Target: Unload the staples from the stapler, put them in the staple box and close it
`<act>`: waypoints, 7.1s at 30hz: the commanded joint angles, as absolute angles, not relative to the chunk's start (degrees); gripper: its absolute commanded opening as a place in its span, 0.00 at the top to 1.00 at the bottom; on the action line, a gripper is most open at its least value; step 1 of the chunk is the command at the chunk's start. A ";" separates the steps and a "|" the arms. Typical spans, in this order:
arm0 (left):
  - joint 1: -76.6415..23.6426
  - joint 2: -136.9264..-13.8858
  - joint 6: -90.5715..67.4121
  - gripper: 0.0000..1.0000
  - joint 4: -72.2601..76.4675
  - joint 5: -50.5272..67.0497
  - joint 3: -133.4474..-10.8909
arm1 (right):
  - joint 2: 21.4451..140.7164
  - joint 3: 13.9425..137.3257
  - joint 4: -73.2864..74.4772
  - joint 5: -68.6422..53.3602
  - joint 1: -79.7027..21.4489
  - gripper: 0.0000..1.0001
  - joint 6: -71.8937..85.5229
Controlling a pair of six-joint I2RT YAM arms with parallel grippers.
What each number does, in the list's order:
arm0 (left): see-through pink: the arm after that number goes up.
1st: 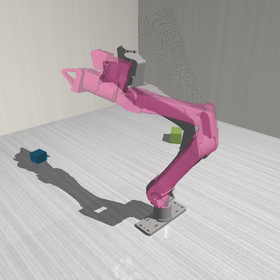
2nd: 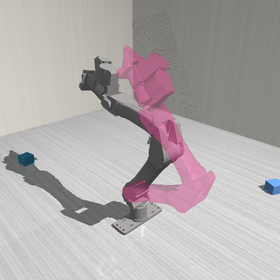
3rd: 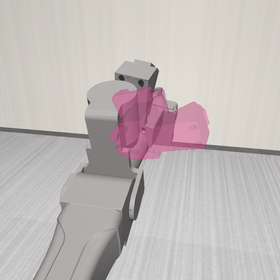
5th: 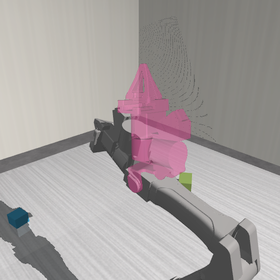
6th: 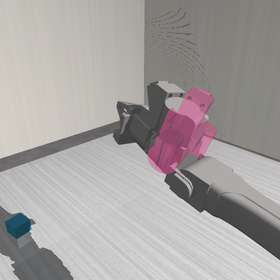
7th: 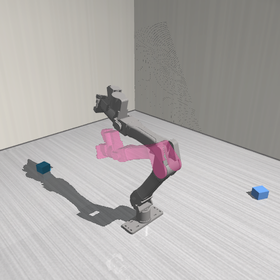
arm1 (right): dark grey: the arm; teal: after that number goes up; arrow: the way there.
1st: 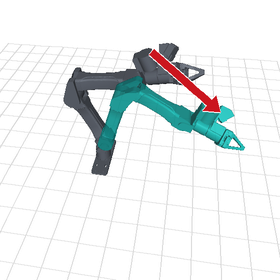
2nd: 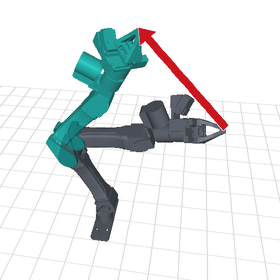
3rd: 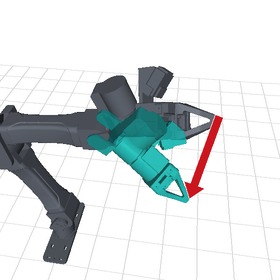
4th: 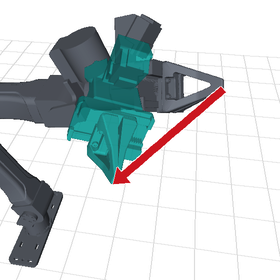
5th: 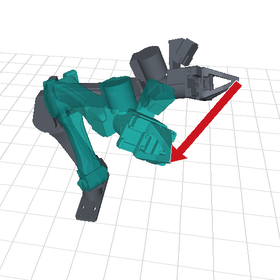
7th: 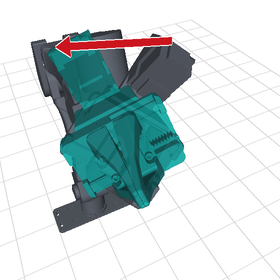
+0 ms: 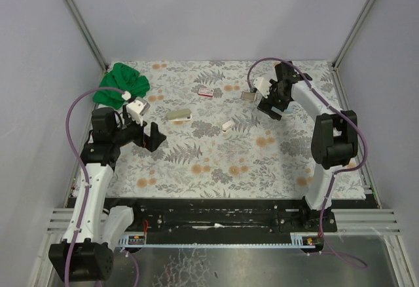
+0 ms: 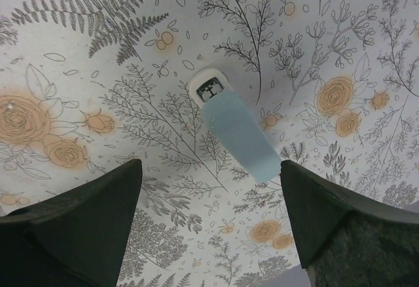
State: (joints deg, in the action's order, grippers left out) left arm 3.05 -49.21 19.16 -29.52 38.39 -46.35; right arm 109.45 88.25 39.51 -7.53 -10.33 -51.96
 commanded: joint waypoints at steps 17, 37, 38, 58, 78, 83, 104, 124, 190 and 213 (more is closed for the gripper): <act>3.43 -51.65 22.61 0.00 -32.40 42.12 -46.75 | 123.42 107.73 51.39 -3.46 -10.10 0.18 -63.03; 3.42 -53.79 23.00 0.00 -32.87 42.18 -47.09 | 127.77 110.54 55.36 -6.53 -10.10 0.38 -66.85; 3.45 -53.82 23.01 0.00 -32.88 42.13 -47.01 | 127.80 110.64 55.37 -6.74 -10.08 0.40 -66.80; 3.42 -53.93 23.05 0.00 -32.87 42.32 -47.07 | 120.48 107.20 55.11 -10.55 -10.14 0.97 -64.43; 3.37 -55.38 21.91 0.00 -32.87 43.17 -48.74 | 94.65 87.23 42.36 -23.55 -10.34 1.00 -52.01; 1.65 -58.38 22.01 0.00 -32.76 41.67 -51.83 | 86.79 80.78 37.01 -28.63 -10.40 1.00 -47.36; -24.55 -81.76 20.35 0.00 -31.40 34.86 -72.59 | 58.31 48.66 21.68 -49.65 -10.44 1.00 -63.87; -39.64 -102.57 18.11 0.00 -31.57 37.14 -85.82 | 55.14 45.87 31.76 -59.29 -10.45 1.00 -83.17; -41.50 -111.29 28.43 0.26 -44.10 50.22 -88.66 | 56.43 58.07 59.69 -91.10 -4.54 1.00 -100.62; -37.97 -108.03 29.37 0.00 -46.36 46.92 -90.82 | 56.01 54.84 56.83 -69.57 -3.87 1.00 -107.92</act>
